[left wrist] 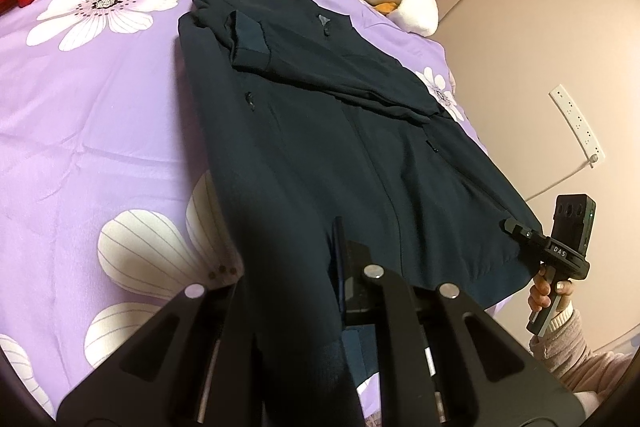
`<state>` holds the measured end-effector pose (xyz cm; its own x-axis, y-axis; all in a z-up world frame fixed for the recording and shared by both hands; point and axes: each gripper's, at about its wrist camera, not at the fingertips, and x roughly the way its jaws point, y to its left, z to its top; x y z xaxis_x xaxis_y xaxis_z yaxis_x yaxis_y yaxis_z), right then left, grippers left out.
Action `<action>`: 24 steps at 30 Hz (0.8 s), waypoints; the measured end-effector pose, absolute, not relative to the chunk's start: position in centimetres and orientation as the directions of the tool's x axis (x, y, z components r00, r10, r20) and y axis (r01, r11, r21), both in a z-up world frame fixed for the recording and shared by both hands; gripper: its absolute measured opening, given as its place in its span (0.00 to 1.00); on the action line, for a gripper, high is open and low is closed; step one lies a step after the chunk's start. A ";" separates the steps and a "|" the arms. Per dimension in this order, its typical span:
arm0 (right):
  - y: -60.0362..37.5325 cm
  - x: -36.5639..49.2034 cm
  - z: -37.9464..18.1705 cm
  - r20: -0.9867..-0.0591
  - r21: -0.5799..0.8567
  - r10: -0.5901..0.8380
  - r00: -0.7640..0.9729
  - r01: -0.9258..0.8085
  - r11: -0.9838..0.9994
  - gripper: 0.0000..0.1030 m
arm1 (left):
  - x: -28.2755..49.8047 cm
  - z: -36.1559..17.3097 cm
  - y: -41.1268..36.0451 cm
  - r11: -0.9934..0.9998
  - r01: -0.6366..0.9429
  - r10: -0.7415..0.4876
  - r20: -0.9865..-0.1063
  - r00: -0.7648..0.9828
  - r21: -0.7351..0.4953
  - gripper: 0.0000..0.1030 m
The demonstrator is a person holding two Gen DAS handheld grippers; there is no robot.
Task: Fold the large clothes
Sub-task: 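Grasp the navy jacket hem with the left tool while the right tool grasps it too, then lift the held hem with both tools and fold it toward the collar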
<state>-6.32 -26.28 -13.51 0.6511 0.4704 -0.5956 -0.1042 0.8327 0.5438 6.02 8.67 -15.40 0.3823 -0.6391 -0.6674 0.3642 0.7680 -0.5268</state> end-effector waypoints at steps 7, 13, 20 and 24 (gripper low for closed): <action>-26.4 -5.9 -13.3 -0.592 0.540 0.477 0.650 -0.120 0.833 0.12 | 5.9 -14.9 8.5 0.763 0.375 -0.645 -0.660 0.387 -0.526 0.09; -26.9 -5.8 -13.3 -0.591 0.538 0.482 0.647 -0.128 0.833 0.12 | 5.8 -14.5 8.6 0.755 0.386 -0.654 -0.650 0.387 -0.530 0.09; -27.4 -5.6 -13.0 -0.580 0.538 0.494 0.647 -0.151 0.829 0.12 | 5.4 -13.9 8.7 0.749 0.401 -0.660 -0.641 0.392 -0.527 0.09; -27.9 -5.6 -12.7 -0.573 0.536 0.503 0.647 -0.168 0.827 0.12 | 5.2 -13.4 8.8 0.745 0.413 -0.665 -0.636 0.392 -0.524 0.09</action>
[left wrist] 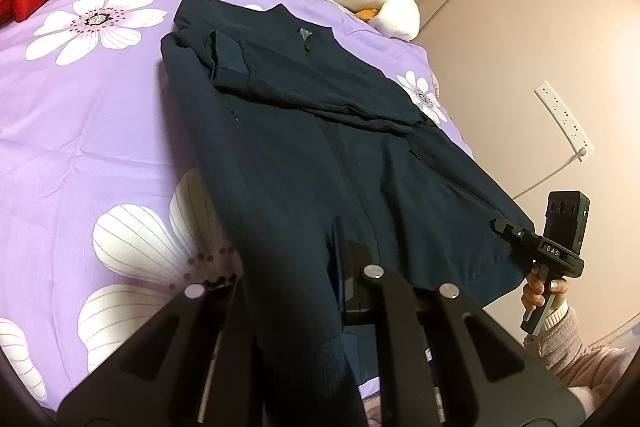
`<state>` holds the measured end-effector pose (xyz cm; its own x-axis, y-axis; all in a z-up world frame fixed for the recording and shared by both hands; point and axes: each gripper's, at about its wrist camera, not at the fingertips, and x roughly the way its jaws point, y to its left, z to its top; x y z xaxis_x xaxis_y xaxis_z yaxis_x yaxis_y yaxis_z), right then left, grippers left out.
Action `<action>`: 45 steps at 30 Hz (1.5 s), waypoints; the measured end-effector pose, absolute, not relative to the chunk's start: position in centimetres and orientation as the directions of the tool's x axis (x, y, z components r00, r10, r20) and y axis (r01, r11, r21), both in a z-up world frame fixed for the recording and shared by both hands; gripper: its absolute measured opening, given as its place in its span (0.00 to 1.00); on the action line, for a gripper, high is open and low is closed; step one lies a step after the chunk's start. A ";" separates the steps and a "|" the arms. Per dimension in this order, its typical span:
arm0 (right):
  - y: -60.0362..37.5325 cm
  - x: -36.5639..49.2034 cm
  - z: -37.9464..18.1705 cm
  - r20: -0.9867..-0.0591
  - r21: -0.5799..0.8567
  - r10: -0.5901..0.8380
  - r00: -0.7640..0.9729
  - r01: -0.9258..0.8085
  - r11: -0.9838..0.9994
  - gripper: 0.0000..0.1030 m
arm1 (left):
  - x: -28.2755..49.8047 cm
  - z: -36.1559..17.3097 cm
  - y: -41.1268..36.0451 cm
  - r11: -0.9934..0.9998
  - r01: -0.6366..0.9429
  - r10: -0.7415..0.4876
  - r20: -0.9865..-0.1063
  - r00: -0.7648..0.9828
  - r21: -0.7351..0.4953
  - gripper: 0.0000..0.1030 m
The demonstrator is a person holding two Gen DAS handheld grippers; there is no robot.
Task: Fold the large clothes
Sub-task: 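Lift the held hem with both tools and fold it toward the collar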
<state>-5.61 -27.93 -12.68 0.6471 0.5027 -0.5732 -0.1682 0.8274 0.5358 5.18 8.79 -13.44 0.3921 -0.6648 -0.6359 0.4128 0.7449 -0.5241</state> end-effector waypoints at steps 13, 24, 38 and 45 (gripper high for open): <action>-28.4 -6.3 -9.8 -0.507 0.519 0.563 0.653 -0.290 0.804 0.12 | 2.4 -10.2 9.5 0.724 0.467 -0.685 -0.602 0.409 -0.507 0.09; -28.6 -8.7 -5.5 -0.402 0.488 0.634 0.661 -0.431 0.759 0.12 | -0.9 -5.9 10.2 0.686 0.534 -0.723 -0.538 0.432 -0.493 0.09; -28.4 -10.8 0.5 -0.229 0.390 0.694 0.683 -0.588 0.708 0.11 | -3.2 0.8 10.9 0.614 0.648 -0.789 -0.384 0.480 -0.451 0.10; -30.0 -7.8 -0.9 -0.272 0.454 0.640 0.718 -0.490 0.744 0.11 | 0.3 -0.5 10.6 0.624 0.612 -0.781 -0.410 0.471 -0.486 0.10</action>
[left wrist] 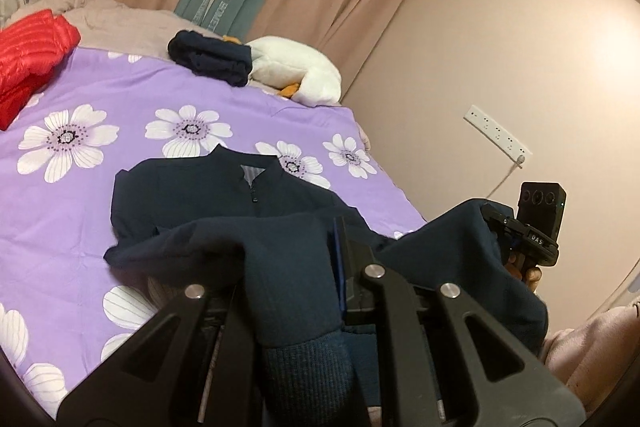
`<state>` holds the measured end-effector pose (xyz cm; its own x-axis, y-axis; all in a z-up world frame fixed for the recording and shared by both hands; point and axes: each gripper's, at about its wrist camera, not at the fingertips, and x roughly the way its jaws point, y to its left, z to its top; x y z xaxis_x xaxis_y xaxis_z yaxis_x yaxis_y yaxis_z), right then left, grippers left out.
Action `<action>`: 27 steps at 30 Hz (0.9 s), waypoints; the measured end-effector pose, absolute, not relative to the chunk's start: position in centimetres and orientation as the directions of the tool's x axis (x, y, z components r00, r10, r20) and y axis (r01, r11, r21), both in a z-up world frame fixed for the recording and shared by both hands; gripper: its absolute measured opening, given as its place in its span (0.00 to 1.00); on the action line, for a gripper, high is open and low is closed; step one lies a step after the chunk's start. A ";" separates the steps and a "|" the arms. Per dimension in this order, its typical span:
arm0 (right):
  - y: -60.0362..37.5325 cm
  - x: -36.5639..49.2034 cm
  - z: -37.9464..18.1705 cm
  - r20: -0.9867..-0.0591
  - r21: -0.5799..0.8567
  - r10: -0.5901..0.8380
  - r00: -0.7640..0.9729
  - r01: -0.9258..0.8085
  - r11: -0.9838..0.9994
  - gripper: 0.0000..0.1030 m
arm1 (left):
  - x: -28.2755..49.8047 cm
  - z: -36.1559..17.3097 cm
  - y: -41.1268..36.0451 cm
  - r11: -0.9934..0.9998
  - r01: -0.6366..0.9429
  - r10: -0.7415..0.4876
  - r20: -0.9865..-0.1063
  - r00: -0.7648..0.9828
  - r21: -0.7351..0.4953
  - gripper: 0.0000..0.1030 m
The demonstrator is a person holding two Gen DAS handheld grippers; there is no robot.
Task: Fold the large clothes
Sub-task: 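Lift the held hem with both tools and fold it toward the collar, then lay the hem over the collar with both tools and open them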
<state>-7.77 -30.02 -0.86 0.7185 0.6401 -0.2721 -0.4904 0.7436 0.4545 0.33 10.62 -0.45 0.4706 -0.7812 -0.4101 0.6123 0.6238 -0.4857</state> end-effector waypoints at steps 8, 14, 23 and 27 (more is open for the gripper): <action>-32.0 -2.9 -2.8 -0.318 0.541 0.588 0.743 -0.368 0.757 0.12 | 5.8 -2.3 10.4 0.650 0.540 -0.759 -0.429 0.489 -0.534 0.10; -34.0 0.2 -4.0 -0.327 0.594 0.551 0.768 -0.286 0.752 0.12 | 10.8 -3.5 10.7 0.659 0.463 -0.747 -0.443 0.496 -0.592 0.10; -38.2 5.9 -6.7 -0.371 0.671 0.472 0.800 -0.121 0.731 0.12 | 18.9 -6.0 10.1 0.700 0.351 -0.701 -0.506 0.503 -0.622 0.11; -40.0 8.3 -9.4 -0.419 0.706 0.451 0.788 -0.029 0.708 0.12 | 22.1 -8.9 10.0 0.696 0.294 -0.700 -0.528 0.480 -0.655 0.11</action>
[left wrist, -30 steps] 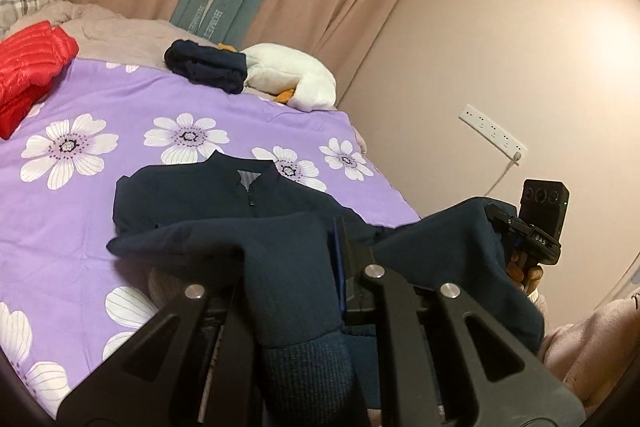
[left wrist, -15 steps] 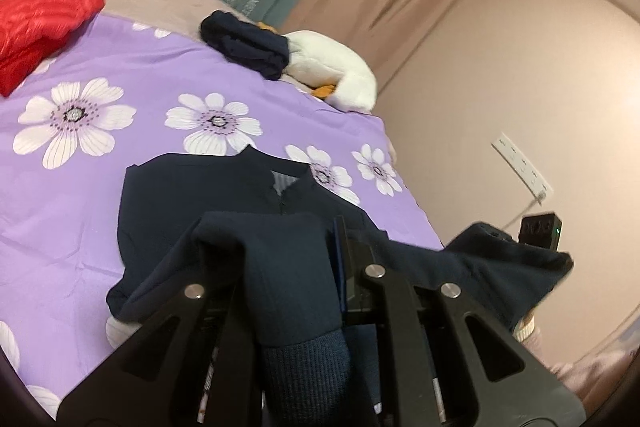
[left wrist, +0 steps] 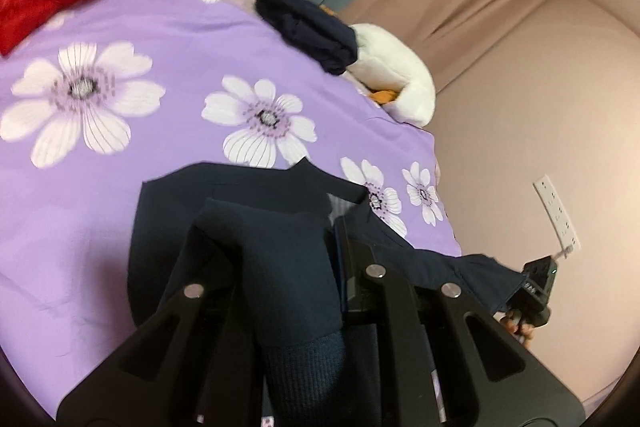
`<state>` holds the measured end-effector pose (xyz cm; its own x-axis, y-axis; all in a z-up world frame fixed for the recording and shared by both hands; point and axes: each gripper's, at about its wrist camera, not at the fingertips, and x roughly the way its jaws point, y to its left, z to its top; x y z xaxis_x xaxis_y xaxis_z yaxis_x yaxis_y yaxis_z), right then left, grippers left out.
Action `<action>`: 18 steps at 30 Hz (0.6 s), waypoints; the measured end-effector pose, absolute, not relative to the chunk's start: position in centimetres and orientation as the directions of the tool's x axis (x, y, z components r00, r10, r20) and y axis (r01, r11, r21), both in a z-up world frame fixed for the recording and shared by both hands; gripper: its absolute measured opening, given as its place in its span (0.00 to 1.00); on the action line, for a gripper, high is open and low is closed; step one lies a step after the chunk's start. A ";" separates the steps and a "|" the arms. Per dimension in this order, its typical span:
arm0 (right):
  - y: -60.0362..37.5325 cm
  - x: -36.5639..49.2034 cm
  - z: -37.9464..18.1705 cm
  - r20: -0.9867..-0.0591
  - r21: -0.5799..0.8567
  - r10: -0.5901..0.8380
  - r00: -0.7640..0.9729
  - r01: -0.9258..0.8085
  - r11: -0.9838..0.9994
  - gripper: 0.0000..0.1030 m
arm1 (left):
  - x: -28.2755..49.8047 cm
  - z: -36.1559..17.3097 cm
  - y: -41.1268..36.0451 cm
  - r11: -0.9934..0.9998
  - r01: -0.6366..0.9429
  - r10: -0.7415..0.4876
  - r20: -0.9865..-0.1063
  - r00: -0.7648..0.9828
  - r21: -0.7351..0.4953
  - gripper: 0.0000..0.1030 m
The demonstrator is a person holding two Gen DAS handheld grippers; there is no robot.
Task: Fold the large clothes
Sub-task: 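Lay the hem over the collar with both tools and open them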
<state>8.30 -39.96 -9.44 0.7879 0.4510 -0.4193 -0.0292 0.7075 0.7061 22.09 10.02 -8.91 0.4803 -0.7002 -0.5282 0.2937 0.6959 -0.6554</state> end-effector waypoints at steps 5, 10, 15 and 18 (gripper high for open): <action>-40.2 10.4 -12.4 -0.473 0.712 0.446 0.759 0.032 0.701 0.12 | 24.3 -12.5 9.4 0.717 0.226 -0.678 -0.583 0.448 -0.659 0.11; -40.4 12.8 -14.1 -0.509 0.713 0.448 0.735 0.069 0.697 0.12 | 27.3 -15.2 8.9 0.732 0.161 -0.659 -0.627 0.415 -0.662 0.11; -40.8 15.7 -15.6 -0.535 0.726 0.447 0.717 0.118 0.678 0.12 | 30.6 -17.4 8.0 0.756 0.091 -0.627 -0.677 0.385 -0.649 0.12; -41.4 17.2 -16.7 -0.549 0.740 0.446 0.707 0.163 0.652 0.12 | 32.1 -18.4 7.3 0.775 0.069 -0.605 -0.704 0.372 -0.629 0.12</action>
<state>17.18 -41.42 -16.67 0.7072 0.4461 -0.5485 0.1627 0.6523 0.7403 32.15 7.29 -18.37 0.3721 -0.6045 -0.7043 0.0687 0.7747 -0.6286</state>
